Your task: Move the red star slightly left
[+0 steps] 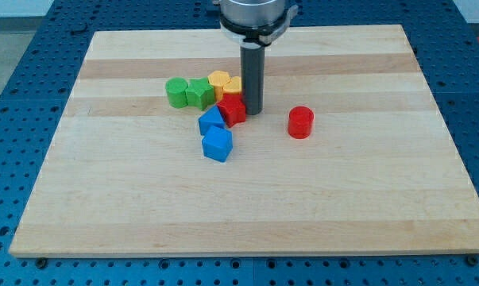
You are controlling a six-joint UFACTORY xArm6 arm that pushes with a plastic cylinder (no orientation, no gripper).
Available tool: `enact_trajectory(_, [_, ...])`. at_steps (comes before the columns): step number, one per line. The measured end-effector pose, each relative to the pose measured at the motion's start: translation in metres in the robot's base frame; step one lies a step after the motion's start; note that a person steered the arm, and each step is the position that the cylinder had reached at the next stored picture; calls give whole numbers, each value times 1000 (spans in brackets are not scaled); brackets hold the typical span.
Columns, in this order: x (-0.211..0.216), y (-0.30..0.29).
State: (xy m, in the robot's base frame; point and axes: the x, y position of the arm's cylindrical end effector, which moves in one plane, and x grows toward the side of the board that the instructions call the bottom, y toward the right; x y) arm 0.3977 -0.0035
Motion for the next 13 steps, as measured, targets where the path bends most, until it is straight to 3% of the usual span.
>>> enact_trajectory(7, [18, -57])
enact_trajectory(11, [25, -120])
enact_trajectory(13, [9, -120])
